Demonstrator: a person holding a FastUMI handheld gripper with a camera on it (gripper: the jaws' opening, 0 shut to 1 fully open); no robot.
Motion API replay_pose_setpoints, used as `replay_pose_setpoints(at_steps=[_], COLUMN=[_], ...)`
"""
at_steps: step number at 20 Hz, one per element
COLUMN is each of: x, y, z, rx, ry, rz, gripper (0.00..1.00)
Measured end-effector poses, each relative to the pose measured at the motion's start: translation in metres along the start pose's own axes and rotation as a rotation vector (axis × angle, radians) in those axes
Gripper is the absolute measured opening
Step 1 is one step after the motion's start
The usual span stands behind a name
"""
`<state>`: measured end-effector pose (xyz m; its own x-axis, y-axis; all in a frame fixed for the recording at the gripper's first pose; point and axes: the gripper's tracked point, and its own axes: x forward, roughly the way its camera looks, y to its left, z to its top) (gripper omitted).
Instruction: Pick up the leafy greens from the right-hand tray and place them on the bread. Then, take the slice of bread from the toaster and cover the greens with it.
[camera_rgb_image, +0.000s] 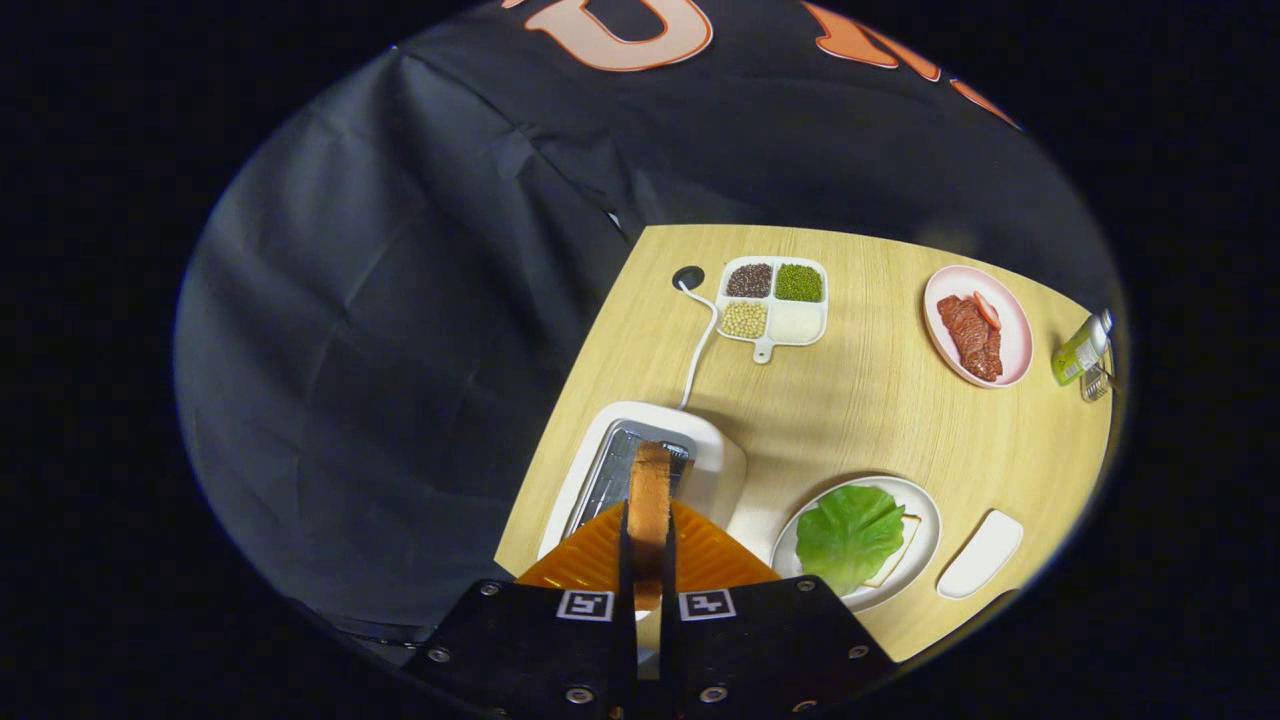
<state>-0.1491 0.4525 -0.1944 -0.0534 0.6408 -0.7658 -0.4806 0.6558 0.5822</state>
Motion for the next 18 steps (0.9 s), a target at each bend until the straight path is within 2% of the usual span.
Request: replay_pose_setpoints(at_steps=[4, 7, 10, 13, 18], x=[-0.031, -0.045, -0.049, -0.047, -0.037], y=[-0.015, -0.046, -0.073, -0.104, -0.132], z=[0.009, 0.012, -0.002, -0.01, -0.029], rx=[0.055, 0.075, 0.127, 0.128, 0.141], ry=[-0.065, -0.105, -0.101, -0.105, -0.101], rz=[0.044, 0.021, 0.019, -0.031, -0.032], gripper=[0.1, 0.09, 0.09, 0.09, 0.1])
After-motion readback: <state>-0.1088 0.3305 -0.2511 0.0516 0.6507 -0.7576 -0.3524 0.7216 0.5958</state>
